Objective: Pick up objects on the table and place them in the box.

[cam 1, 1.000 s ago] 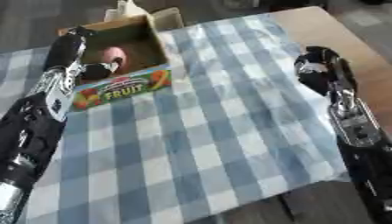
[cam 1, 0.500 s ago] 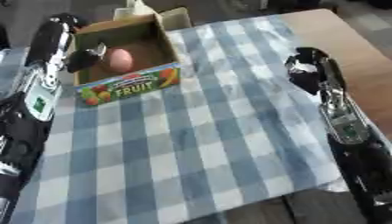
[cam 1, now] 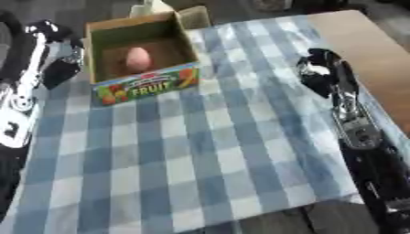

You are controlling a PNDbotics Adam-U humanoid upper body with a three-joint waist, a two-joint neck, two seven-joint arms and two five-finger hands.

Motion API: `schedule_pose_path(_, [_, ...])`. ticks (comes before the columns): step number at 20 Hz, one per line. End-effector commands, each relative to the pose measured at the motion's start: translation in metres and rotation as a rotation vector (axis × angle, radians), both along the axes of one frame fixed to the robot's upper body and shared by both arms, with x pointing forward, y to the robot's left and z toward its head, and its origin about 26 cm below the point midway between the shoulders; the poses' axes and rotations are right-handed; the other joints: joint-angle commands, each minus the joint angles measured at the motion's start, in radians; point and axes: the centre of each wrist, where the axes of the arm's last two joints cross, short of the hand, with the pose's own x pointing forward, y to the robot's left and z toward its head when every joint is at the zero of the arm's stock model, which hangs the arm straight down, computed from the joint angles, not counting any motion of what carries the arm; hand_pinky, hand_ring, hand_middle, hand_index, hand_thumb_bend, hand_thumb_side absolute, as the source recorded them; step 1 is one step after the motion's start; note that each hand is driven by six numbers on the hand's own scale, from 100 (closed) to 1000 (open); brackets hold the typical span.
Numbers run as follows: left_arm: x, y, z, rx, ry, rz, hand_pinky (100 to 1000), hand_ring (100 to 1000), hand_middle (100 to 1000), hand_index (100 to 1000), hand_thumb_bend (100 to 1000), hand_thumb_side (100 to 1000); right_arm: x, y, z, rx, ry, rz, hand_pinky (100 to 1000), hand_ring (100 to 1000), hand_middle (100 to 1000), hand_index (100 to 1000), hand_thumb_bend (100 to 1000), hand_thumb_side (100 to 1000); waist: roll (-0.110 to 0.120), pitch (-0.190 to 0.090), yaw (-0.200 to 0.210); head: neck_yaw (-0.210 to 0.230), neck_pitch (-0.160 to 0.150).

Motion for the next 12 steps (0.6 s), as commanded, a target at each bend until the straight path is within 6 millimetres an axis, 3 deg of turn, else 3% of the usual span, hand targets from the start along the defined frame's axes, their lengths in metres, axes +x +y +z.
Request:
schedule_pose_path(1, [-0.014,0.003,0.012,-0.047,-0.059,-0.013,720,652,611,718,100,685,0.000,-0.008,0.019,0.012,-0.067,-0.020,483,827,694,805,100,328,-0.002,-0.013,0.009,0.006,0.011])
schedule_pose_path(7, [-0.048,-0.002,-0.012,-0.190,-0.012,-0.012,724,644,603,714,100,735,-0.003,-0.005,0.029,0.044,-0.119,-0.014,481,820,685,800,100,337,-0.004,-0.009,0.026,0.028,0.009])
schedule_pose_path(10, [-0.064,-0.005,-0.015,-0.251,0.022,-0.014,723,639,599,713,100,762,-0.004,-0.003,0.036,0.062,-0.144,-0.005,481,818,682,798,100,341,-0.007,-0.005,0.034,0.031,0.009])
schedule_pose_path(11, [-0.068,-0.006,-0.013,-0.271,0.031,-0.017,724,639,599,712,100,762,-0.004,-0.002,0.038,0.067,-0.150,-0.002,481,817,681,798,100,380,-0.008,-0.004,0.035,0.033,0.010])
schedule_pose_path(12, [-0.072,-0.007,-0.012,-0.290,0.042,-0.020,724,638,598,713,100,767,-0.004,-0.001,0.039,0.074,-0.157,0.001,481,816,680,797,100,346,-0.009,-0.004,0.034,0.036,0.010])
